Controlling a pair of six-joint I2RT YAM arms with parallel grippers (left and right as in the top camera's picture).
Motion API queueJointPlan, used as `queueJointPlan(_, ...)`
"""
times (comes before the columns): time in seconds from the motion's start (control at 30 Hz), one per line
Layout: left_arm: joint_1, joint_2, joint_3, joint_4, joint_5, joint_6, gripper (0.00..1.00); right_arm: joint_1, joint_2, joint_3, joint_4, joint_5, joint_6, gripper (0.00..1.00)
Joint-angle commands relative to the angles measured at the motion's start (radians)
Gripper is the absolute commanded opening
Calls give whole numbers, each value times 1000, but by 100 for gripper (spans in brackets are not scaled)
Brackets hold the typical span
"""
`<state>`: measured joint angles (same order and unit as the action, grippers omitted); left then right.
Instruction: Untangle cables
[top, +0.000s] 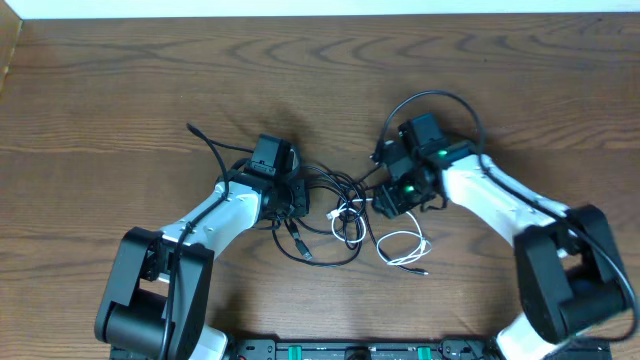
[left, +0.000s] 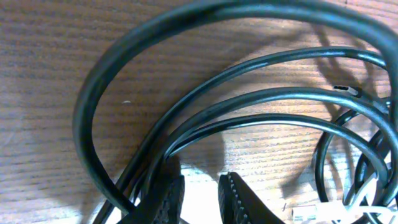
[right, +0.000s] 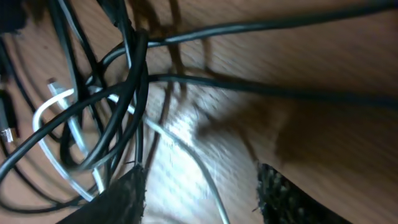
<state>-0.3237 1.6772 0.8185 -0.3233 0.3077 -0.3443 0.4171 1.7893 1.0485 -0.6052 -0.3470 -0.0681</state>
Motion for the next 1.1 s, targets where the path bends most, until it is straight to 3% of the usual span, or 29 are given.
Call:
queueJointPlan(0.0,4,35,-42,-11,-69,-10,26,19,32,17,24,5,-15,50)
queueJointPlan(0.07,4,35,-42,-11,-69,-10,26,23,42,17,30,5,-16,41)
queueJointPlan(0.1,4,35,-42,-11,-69,-10,26,23,42,17,30,6,-16,30)
queueJointPlan(0.13,4,35,-42,-11,-68,-10,26,23,42,17,30,12,-16,10)
queueJointPlan(0.17,4,35,-42,-11,-68,-10,26,22,41,18,28,28,-15,1)
queueJointPlan(0.67,4,35,-42,-11,-70,-10,26,-196,-197,40,-186,80,102,1)
queueJointPlan(1.07,4,35,-42,-19,-85,-10,26,-433,-247,40,-281,232,155,1)
